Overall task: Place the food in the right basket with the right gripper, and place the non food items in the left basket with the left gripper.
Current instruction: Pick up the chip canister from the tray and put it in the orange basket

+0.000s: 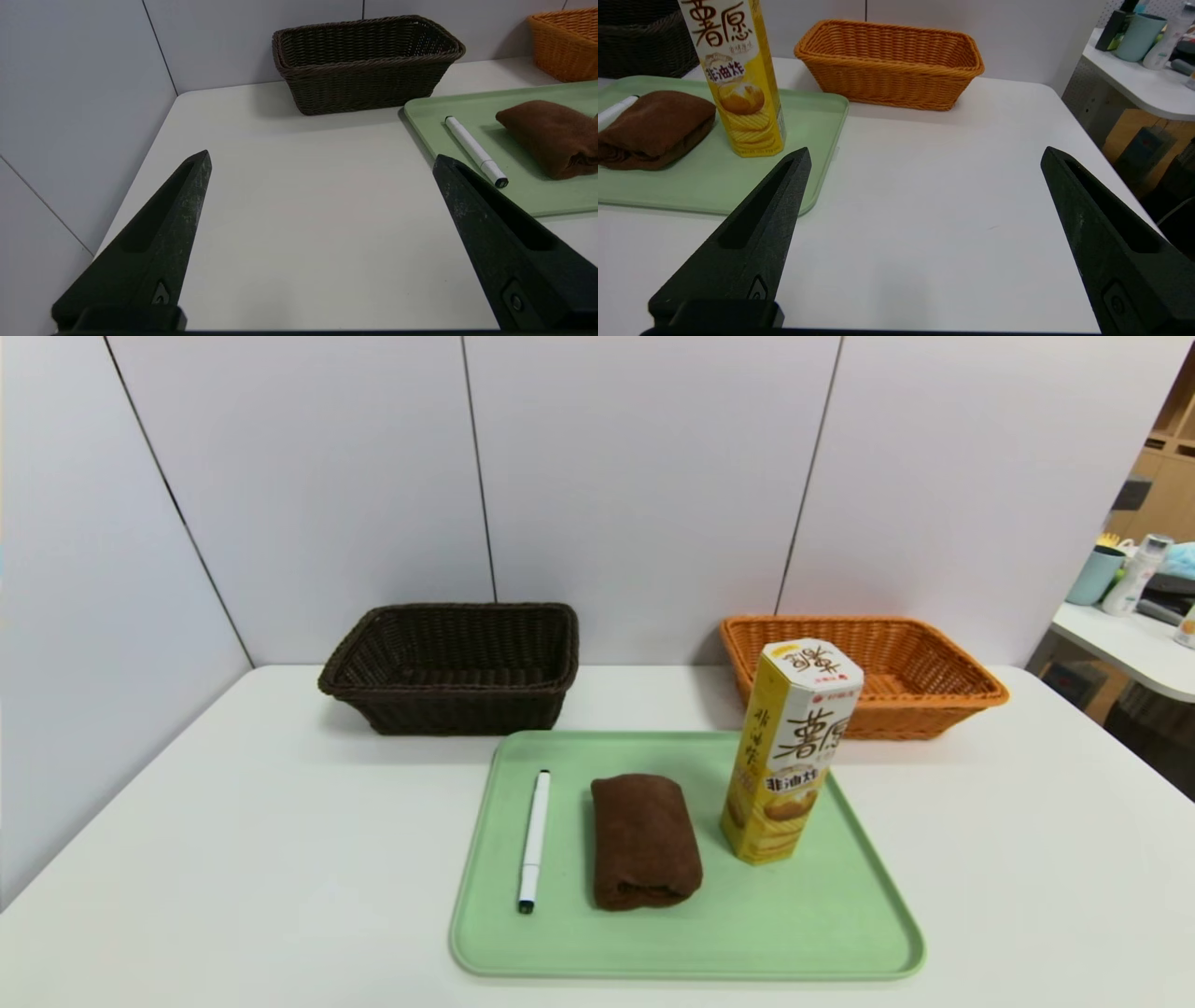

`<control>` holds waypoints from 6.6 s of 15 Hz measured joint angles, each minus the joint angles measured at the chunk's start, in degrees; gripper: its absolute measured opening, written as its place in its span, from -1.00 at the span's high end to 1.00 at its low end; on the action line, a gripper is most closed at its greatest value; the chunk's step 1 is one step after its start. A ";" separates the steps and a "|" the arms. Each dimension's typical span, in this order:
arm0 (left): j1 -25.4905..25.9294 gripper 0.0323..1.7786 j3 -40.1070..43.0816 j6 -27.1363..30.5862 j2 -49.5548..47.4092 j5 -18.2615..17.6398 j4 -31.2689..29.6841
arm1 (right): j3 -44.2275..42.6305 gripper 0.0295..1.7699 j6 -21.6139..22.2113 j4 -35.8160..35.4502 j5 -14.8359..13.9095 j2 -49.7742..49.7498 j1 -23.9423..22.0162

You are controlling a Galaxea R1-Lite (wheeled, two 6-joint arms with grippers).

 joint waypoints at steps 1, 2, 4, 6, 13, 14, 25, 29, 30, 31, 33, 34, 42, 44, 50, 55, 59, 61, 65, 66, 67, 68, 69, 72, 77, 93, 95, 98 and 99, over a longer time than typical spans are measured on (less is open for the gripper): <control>0.05 -0.90 -2.15 -0.02 3.25 -0.15 -0.96 | -3.00 -0.92 -0.38 0.18 -0.11 2.85 -0.16; 0.05 -0.90 -4.22 -0.02 7.28 -0.26 -2.61 | -5.77 -0.92 -0.71 0.20 -0.26 6.07 -0.30; 0.02 -0.90 -6.36 -0.16 15.04 -0.41 -7.56 | -9.24 -0.92 -1.40 -0.04 -0.33 11.73 -0.46; -0.77 -0.90 -6.64 -1.02 22.76 -0.50 -14.62 | -10.51 -0.92 -1.71 -0.45 0.10 16.21 -0.44; -9.86 -0.90 -0.38 -2.71 35.96 0.91 -26.83 | -7.96 -0.92 -1.12 -5.63 6.41 22.81 0.29; -10.50 -0.90 0.15 -3.30 36.49 0.94 -26.86 | -7.74 -0.92 -1.04 -6.10 6.75 23.86 0.40; -22.41 -0.90 1.27 -6.27 46.97 6.94 -37.61 | -3.85 -0.92 2.21 -19.42 9.62 33.63 7.44; -29.25 -0.90 2.43 -7.95 53.37 11.81 -45.30 | -3.44 -0.92 3.17 -21.52 9.62 36.52 11.92; -30.01 -0.90 2.46 -8.14 54.36 11.92 -46.37 | -3.44 -0.92 3.17 -21.53 9.75 36.91 12.53; -30.34 -0.90 2.55 -8.23 55.04 11.90 -46.73 | -3.33 -0.92 3.15 -21.80 10.58 37.22 13.01; -30.61 -0.90 2.76 -8.20 55.71 11.90 -46.76 | -3.12 -0.92 3.25 -21.93 12.95 37.50 13.63; -30.65 -0.90 2.73 -8.12 55.87 11.89 -46.76 | -3.11 -0.92 3.28 -21.93 13.34 37.66 14.08; -31.77 -0.90 2.76 -8.01 56.53 11.86 -46.76 | -2.69 -0.92 4.50 -33.71 12.70 46.23 20.83; -31.78 -0.90 2.71 -7.96 56.61 11.89 -46.76 | -2.73 -0.92 4.45 -36.10 12.45 49.30 22.39; -31.83 -0.90 2.46 -7.92 56.65 11.89 -46.76 | -3.30 -0.92 3.64 -45.28 12.51 59.43 24.66; -31.81 -0.90 2.86 -7.86 56.45 12.09 -46.79 | -3.00 -0.92 -0.10 -52.26 10.23 65.76 23.72; -31.81 -0.90 2.95 -7.92 56.65 12.12 -46.73 | -3.00 -0.92 -0.35 -52.48 9.73 67.84 23.99; -31.81 -0.90 2.90 -7.92 56.86 12.14 -46.75 | -3.30 -0.92 -0.27 -53.80 9.70 68.72 24.42; -31.74 -0.90 2.93 -8.09 56.92 12.12 -46.76 | -3.85 -0.92 -0.51 -57.73 9.69 71.10 25.71; -31.72 -0.90 2.95 -8.09 56.89 12.09 -46.76 | -4.17 -0.92 -0.62 -57.80 9.67 71.73 26.21; -31.72 -0.90 2.97 -8.12 56.89 12.12 -46.76 | -4.50 -0.92 -0.62 -57.86 9.67 72.30 26.54; -31.72 -0.90 3.01 -8.20 56.89 12.12 -46.79 | -4.99 -0.92 -0.66 -57.88 9.67 73.00 26.72; -31.67 -0.90 3.06 -8.28 56.89 12.14 -46.79 | -5.42 -0.92 -0.77 -57.93 9.69 73.68 26.84; -31.63 -0.90 3.08 -8.36 56.89 12.12 -46.70 | -6.03 -0.92 -0.94 -59.42 9.78 75.45 26.92; -31.59 -0.90 3.75 -8.14 56.72 12.06 -46.76 | -5.42 -0.92 -1.51 -62.29 9.81 78.09 26.84; -31.63 -0.90 7.53 -7.59 53.58 12.03 -46.51 | -2.51 -0.92 -2.45 -78.28 9.64 89.54 25.99; -31.63 -0.90 7.53 -7.53 53.53 12.03 -46.51 | -2.21 -0.92 -2.56 -78.28 9.64 89.48 25.98; -31.66 -0.90 7.51 -7.51 53.44 12.03 -46.51 | -2.04 -0.92 -2.86 -78.25 8.48 89.37 25.98; -31.66 -0.90 7.53 -7.51 53.42 12.03 -46.51 | -1.95 -0.92 -2.95 -78.25 8.24 89.37 25.99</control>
